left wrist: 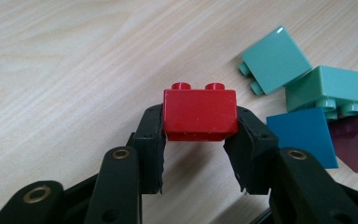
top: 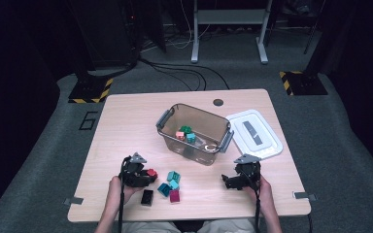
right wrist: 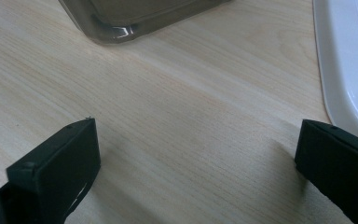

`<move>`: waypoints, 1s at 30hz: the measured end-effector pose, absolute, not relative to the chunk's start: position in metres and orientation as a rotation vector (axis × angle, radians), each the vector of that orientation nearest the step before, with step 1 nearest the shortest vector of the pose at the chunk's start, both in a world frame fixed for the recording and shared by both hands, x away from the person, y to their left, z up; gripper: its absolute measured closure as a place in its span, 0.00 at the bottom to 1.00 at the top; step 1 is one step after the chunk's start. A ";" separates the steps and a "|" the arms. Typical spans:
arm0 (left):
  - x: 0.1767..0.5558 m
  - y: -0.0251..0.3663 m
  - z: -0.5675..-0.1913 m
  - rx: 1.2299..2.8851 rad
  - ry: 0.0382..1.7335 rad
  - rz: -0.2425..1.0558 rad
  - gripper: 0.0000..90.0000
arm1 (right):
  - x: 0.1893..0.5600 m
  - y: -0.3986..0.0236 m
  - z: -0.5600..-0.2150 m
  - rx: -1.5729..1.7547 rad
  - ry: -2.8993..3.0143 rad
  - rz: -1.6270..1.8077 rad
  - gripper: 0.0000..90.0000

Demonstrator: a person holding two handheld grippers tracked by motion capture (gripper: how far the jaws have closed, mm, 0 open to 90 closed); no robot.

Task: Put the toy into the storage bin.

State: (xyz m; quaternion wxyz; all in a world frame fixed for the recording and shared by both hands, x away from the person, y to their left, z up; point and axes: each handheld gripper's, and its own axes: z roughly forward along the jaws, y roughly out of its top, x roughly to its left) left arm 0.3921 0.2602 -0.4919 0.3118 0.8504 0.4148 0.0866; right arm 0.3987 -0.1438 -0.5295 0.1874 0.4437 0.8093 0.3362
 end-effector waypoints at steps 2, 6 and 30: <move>0.394 0.261 -0.490 2.233 1.098 0.232 0.65 | 0.399 -0.144 -0.529 1.249 2.278 0.946 0.00; 0.397 0.263 -0.484 2.237 1.092 0.238 0.65 | 0.399 -0.144 -0.529 1.249 2.278 0.946 0.00; 0.411 0.261 -0.436 2.245 1.027 0.318 0.65 | 0.399 -0.144 -0.529 1.248 2.279 0.946 0.00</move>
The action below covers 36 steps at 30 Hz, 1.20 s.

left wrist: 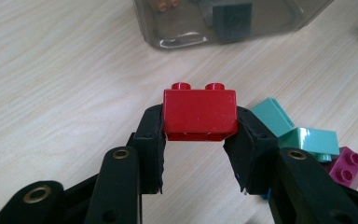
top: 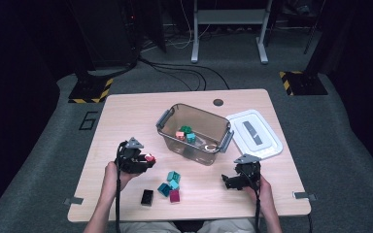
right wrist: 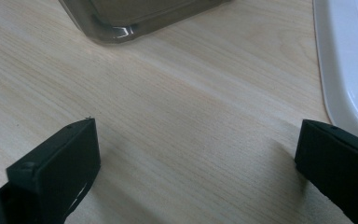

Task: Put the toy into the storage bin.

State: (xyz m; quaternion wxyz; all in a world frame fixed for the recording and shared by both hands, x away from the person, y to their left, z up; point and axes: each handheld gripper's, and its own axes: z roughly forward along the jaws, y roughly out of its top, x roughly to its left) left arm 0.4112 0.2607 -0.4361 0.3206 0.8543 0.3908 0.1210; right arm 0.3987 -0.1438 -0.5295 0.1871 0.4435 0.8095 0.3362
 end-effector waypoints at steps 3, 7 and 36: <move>0.413 0.260 -0.430 2.243 1.020 0.329 0.65 | 0.399 -0.144 -0.529 1.248 2.279 0.946 0.00; 0.416 0.259 -0.423 2.241 1.017 0.344 0.65 | 0.399 -0.144 -0.529 1.248 2.279 0.946 0.00; 0.431 0.243 -0.377 2.240 0.948 0.400 0.65 | 0.399 -0.143 -0.529 1.259 2.276 0.951 0.00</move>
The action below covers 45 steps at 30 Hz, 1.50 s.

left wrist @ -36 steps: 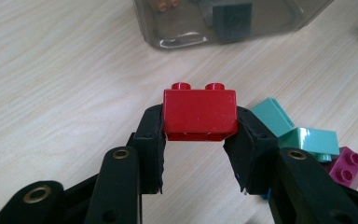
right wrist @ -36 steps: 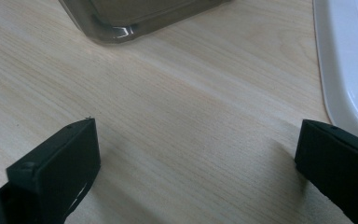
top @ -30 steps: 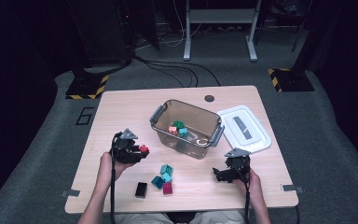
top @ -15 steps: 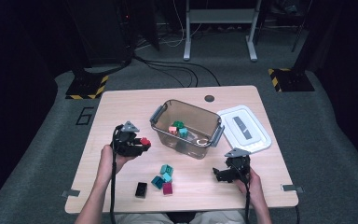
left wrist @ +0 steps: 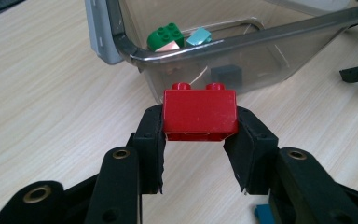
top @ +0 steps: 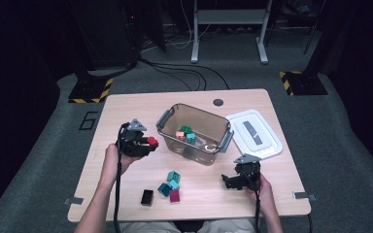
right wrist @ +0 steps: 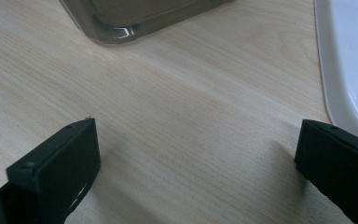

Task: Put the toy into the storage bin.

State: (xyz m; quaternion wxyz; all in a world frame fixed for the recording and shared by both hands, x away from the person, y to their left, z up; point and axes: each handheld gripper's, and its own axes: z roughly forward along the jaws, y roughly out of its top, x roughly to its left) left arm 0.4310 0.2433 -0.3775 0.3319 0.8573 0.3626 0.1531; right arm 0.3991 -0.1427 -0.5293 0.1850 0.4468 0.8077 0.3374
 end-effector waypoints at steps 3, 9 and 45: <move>0.433 0.241 -0.371 2.238 0.937 0.412 0.65 | 0.399 -0.143 -0.529 1.260 2.276 0.951 0.00; 0.438 0.238 -0.358 2.232 0.930 0.431 0.65 | 0.399 -0.144 -0.529 1.238 2.285 0.947 0.00; 0.479 0.199 -0.330 2.236 0.879 0.438 0.65 | 0.399 -0.144 -0.529 1.237 2.285 0.947 0.00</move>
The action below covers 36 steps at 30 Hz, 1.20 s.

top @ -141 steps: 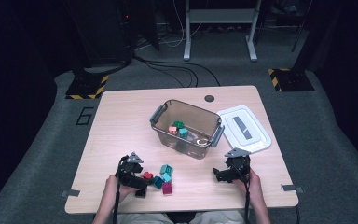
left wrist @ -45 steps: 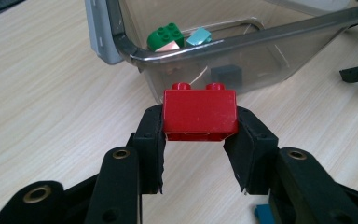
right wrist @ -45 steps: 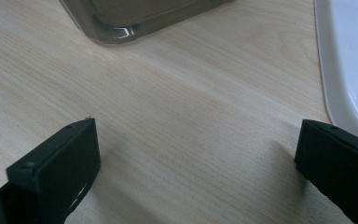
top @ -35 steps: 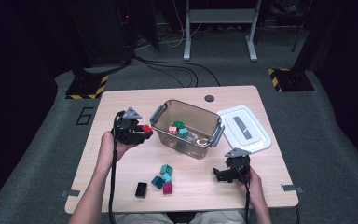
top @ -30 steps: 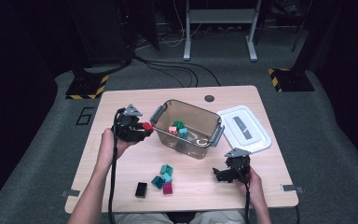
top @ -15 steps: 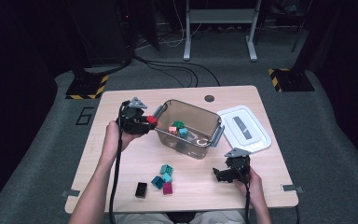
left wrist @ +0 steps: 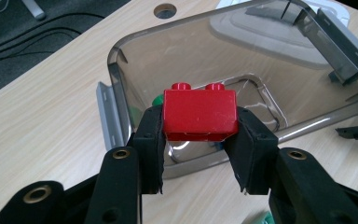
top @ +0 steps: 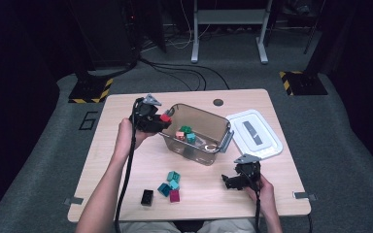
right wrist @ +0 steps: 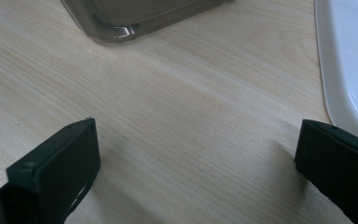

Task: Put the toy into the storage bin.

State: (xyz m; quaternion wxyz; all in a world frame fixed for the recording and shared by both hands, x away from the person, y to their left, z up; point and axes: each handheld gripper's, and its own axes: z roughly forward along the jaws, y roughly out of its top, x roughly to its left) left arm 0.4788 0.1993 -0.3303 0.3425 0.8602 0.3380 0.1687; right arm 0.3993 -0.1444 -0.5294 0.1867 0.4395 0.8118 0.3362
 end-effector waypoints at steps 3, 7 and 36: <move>0.482 0.195 -0.330 2.244 0.877 0.437 0.65 | 0.399 -0.144 -0.529 1.238 2.285 0.947 0.00; 0.487 0.192 -0.328 2.238 0.884 0.435 0.65 | 0.399 -0.144 -0.530 1.241 2.281 0.948 0.00; 0.522 0.151 -0.353 2.296 0.915 0.359 0.65 | 0.399 -0.145 -0.529 1.235 2.291 0.951 0.00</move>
